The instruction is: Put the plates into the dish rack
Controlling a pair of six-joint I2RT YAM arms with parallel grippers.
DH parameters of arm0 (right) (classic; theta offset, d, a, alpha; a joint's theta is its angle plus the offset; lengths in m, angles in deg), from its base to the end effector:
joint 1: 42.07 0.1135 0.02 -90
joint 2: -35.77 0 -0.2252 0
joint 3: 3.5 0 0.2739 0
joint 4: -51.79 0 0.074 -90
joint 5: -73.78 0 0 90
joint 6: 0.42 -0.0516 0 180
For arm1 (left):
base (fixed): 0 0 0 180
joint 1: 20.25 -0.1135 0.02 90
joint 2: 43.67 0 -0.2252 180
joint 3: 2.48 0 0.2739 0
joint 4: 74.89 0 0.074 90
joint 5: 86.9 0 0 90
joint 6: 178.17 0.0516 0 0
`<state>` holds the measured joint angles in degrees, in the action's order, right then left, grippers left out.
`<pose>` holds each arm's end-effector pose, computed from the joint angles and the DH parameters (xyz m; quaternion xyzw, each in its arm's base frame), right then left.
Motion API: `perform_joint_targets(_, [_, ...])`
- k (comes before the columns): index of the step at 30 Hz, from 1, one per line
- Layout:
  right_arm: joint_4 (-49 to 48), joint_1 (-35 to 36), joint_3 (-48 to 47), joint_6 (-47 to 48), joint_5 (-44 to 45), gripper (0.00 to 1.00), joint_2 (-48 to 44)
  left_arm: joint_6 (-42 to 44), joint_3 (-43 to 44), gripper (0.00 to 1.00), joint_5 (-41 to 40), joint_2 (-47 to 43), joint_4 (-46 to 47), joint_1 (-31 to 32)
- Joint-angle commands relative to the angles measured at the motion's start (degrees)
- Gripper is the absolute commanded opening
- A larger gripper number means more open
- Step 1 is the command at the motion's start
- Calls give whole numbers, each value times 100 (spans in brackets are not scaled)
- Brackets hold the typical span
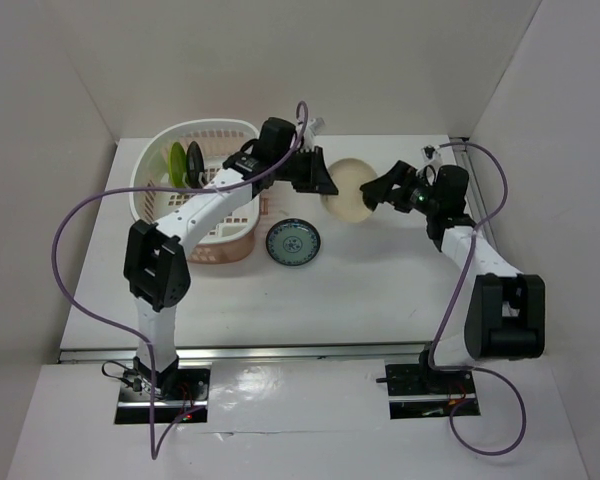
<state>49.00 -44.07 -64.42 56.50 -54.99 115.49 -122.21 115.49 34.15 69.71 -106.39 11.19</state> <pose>0.3498 0.0201 0.2153 0.0366 0.7786 0.4075 0.4759 0.4023 -0.2771 0.2886 0.1214 0.8241 -0.4645 0.3006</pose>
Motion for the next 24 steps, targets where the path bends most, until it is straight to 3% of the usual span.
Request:
perform_joint_targets(1, [-152, 33, -446, 188, 299, 100, 447, 538, 533, 0, -923, -729, -311, -86])
perform_joint_targets(6, [-152, 33, -850, 57, 571, 100, 1001, 1407, 726, 0, -3013, -1344, -777, -190])
perform_joint_targets(7, [-213, 33, -851, -5, 572, 100, 1149, 1722, 675, 0, -3765, -1423, -839, -191])
perform_joint_targets(13, [-424, 156, -1026, -189, 274, 100, 1738, 2786, -176, 0, -5895, -2074, -445, -384])
perform_joint_targets(17, [-258, 156, -1377, -243, 351, 100, 2300, 3787, -827, 0, -7022, -2145, 510, -437])
perform_joint_targets(24, [164, 156, -1878, -76, 413, 100, 2890, 4546, -1418, 0, -7614, -1697, 1656, -683])
